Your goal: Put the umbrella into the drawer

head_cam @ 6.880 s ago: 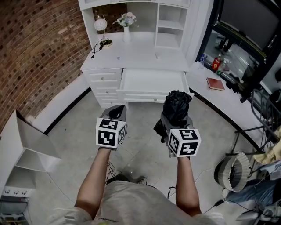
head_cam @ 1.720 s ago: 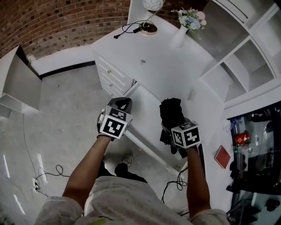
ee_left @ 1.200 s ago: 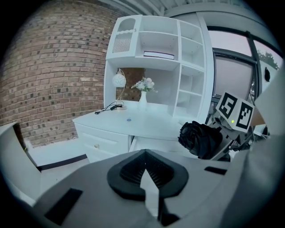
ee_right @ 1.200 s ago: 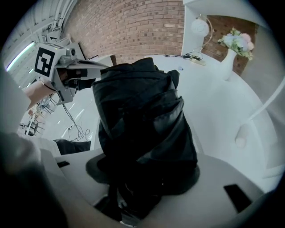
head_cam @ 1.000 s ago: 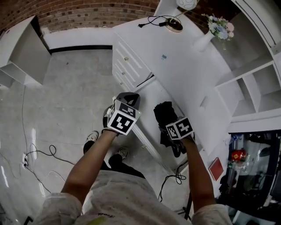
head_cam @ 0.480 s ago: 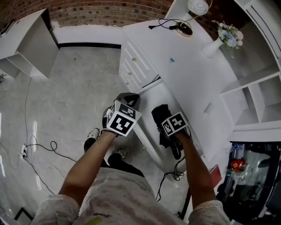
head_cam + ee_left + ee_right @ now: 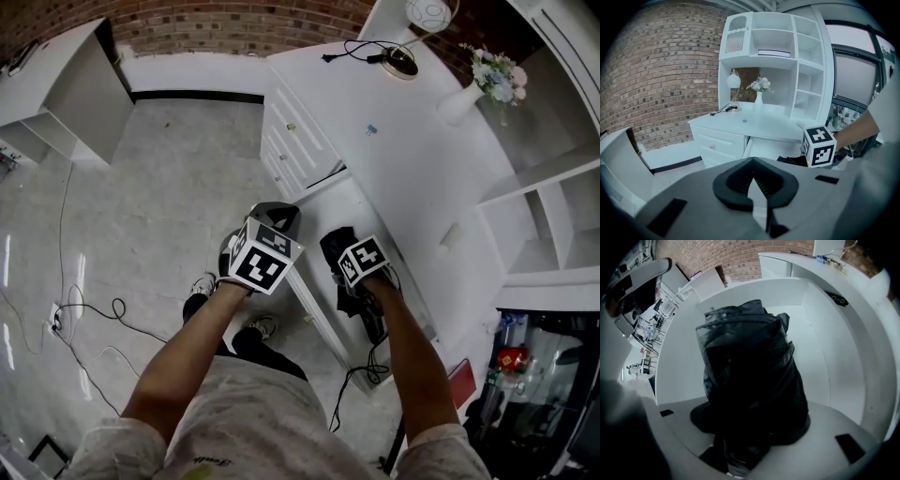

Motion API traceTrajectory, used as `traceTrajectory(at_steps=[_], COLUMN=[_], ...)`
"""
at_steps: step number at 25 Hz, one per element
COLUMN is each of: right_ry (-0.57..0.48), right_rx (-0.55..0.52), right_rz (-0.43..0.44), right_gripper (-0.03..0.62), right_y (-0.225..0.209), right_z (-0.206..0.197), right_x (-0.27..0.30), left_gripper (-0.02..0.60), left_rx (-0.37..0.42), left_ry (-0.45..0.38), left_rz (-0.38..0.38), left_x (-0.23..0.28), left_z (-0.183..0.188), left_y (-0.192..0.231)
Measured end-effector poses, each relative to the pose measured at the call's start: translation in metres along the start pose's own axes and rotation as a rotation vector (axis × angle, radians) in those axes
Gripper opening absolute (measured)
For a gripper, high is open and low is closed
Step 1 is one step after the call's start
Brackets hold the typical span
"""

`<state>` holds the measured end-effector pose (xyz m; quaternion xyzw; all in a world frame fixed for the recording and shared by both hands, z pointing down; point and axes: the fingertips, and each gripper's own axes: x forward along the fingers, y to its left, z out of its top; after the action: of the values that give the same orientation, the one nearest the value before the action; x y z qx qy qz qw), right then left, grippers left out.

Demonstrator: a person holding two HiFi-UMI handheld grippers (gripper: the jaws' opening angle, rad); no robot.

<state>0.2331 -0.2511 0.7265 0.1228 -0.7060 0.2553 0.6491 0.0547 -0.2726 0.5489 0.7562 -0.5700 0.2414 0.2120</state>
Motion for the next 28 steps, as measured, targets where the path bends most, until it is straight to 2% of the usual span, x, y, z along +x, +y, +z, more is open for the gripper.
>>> traceTrajectory(at_steps=[7, 14, 28], right_ry=[0.026, 0.039, 0.002], right_rx=[0.009, 0.018, 0.033], right_rz=[0.019, 0.035, -0.003], right_gripper=[0.252, 0.252, 0.259], right_y=[-0.001, -0.002, -0.002], right_z=[0.001, 0.002, 0.002], right_x=[0.016, 0.021, 0.024], left_gripper=[-0.005, -0.005, -0.005], left_rx=[0.011, 0.030, 0.060], left_ry=[0.032, 0.061, 0.104], left_rz=[0.016, -0.001, -0.043], left_x=[-0.003, 0.003, 0.009], left_z=[-0.007, -0.014, -0.027], left_y=[0.010, 0.004, -0.013])
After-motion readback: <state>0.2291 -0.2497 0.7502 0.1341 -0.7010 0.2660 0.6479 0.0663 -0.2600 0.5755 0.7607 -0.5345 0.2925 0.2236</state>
